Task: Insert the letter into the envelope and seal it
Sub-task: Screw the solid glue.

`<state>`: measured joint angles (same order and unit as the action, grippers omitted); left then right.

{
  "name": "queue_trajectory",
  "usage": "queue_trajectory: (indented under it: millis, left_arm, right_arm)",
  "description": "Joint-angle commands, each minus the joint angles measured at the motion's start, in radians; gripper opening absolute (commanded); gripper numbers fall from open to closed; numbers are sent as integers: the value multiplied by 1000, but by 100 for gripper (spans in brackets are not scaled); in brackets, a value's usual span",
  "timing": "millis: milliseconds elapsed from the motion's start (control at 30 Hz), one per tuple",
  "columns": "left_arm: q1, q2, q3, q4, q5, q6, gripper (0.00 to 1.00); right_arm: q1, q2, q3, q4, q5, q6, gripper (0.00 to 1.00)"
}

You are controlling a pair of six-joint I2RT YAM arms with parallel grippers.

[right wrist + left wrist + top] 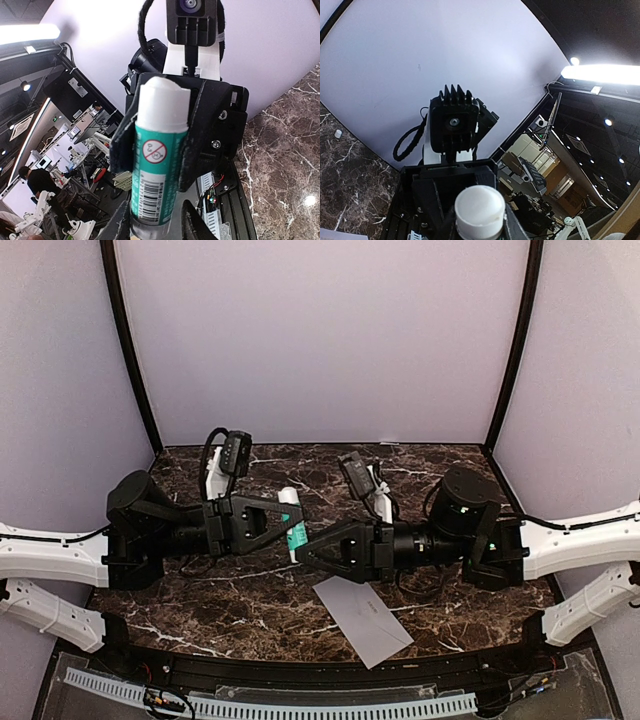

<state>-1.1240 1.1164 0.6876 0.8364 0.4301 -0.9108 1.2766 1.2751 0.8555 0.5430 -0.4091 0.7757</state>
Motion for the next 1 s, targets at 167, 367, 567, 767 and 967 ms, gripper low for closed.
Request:
queue_trajectory:
  millis: [167,367,567,767,967]
  left_arm:
    - [1,-16,17,24,1,14,0]
    - [1,-35,-2,-4,-55,35,0]
    - [2,-53,-5,-92,-119,57,0]
    - [3,-56,39,-262,-205,77,0]
    - [2,-48,68,-384,-277,85,0]
  right_arm:
    - [8,-19,2,34,6,0,19]
    - [8,-31,12,-24,64,-13,10]
    - [7,-27,56,-150,142,-44,4]
    - [10,-13,109,-284,243,-50,0]
    - [25,49,257,-550,433,-32,0]
